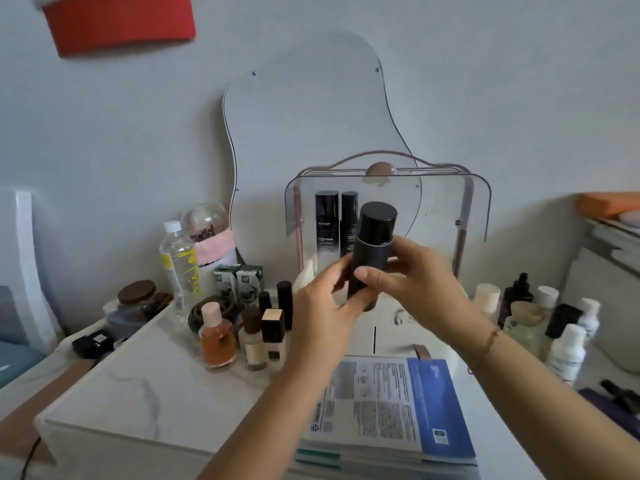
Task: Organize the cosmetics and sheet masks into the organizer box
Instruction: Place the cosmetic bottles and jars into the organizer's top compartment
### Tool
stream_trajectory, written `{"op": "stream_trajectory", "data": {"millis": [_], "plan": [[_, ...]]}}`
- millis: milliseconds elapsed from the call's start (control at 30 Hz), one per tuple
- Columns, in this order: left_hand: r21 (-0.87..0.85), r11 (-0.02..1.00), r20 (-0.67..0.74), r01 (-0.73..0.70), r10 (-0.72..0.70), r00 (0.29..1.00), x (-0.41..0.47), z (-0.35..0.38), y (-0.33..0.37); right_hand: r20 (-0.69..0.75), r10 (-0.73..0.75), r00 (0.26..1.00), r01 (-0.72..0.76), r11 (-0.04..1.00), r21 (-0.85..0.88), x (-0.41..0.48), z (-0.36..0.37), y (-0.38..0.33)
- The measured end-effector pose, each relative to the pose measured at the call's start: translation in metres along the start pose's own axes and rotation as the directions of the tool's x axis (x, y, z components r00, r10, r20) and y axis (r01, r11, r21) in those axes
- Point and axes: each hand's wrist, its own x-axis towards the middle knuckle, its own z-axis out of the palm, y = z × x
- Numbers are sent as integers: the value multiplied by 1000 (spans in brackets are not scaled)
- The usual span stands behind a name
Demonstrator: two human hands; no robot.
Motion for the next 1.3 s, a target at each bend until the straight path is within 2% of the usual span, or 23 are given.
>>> {"op": "stream_trajectory", "data": {"millis": [133,233,400,567,633,800,1033,1100,1167,1233,1300], "plan": [[226,974,100,27,-51,994,-6,9,-20,-173,47,984,-60,995,-74,36,-7,24],[358,932,164,-50,-10,986,-18,18,-36,-181,152,972,-169,982,-83,66,-4,50],[374,923,148,-96,43,988,-21,20,-46,-91,407,909,-402,913,76,100,9,86],[353,927,177,-126,66,982,-22,17,-49,-57,457,888,-449,887,105,113,13,101],[347,930,184,-121,59,981,-22,18,-49,-52,448,893,-447,894,33,116,13,102],[341,932,191,-126,62,980,-22,18,-50,-43,407,913,-403,875,-267,115,17,110],[325,932,189,-163,105,976,-22,17,-47,-70,397,915,-386,814,-435,115,21,111],[248,958,125,-146,118,985,-27,11,-44,-70,416,907,-404,809,-426,110,17,104],[196,972,-71,-130,147,987,-40,0,-47,-115,396,911,-410,838,-360,98,11,90],[189,978,-288,-88,141,947,-56,-15,-57,-211,284,935,-335,903,-268,70,8,73],[165,986,-391,10,56,919,-67,-28,-70,-252,139,958,-193,960,-204,28,11,55]]}}
